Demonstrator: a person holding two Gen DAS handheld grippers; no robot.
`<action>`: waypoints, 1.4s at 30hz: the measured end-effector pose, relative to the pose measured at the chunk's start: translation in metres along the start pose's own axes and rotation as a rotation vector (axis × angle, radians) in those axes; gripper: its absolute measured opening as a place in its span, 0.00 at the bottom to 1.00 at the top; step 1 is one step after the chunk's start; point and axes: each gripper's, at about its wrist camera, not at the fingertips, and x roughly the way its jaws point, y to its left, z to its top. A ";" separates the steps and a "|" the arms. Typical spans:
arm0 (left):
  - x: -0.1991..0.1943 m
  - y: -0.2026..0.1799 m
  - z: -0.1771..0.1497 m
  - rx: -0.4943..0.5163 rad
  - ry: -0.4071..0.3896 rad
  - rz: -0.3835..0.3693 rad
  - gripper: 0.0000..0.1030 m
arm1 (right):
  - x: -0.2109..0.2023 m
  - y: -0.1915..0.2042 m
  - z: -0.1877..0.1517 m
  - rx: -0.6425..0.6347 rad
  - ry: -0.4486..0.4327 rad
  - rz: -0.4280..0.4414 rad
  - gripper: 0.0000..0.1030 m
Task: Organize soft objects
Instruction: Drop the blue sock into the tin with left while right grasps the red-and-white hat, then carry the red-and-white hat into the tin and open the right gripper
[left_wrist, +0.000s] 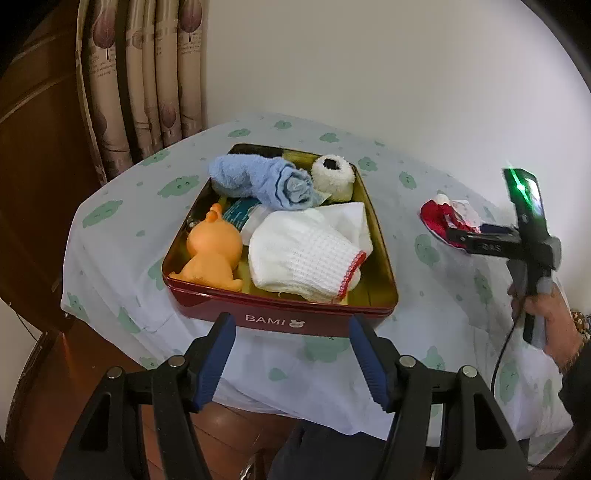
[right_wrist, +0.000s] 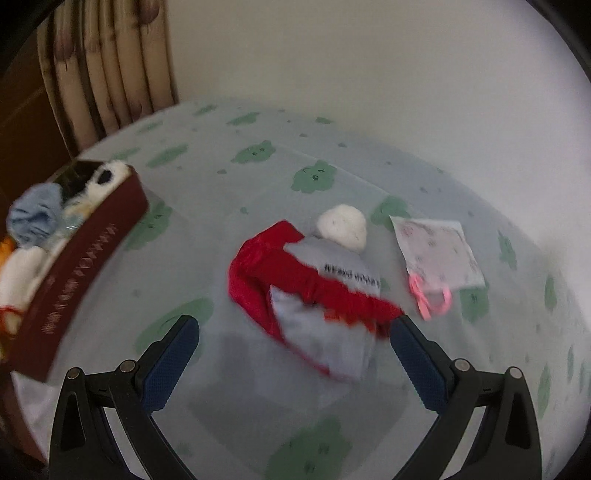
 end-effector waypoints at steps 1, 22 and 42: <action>0.002 0.001 0.000 -0.001 0.008 -0.001 0.64 | 0.009 -0.001 0.005 -0.005 0.014 -0.019 1.00; 0.017 0.016 0.000 -0.074 0.069 0.014 0.64 | -0.042 -0.009 -0.019 0.186 -0.028 0.214 0.20; 0.012 0.003 0.000 0.036 0.040 0.125 0.64 | -0.015 0.165 0.075 0.059 -0.019 0.448 0.22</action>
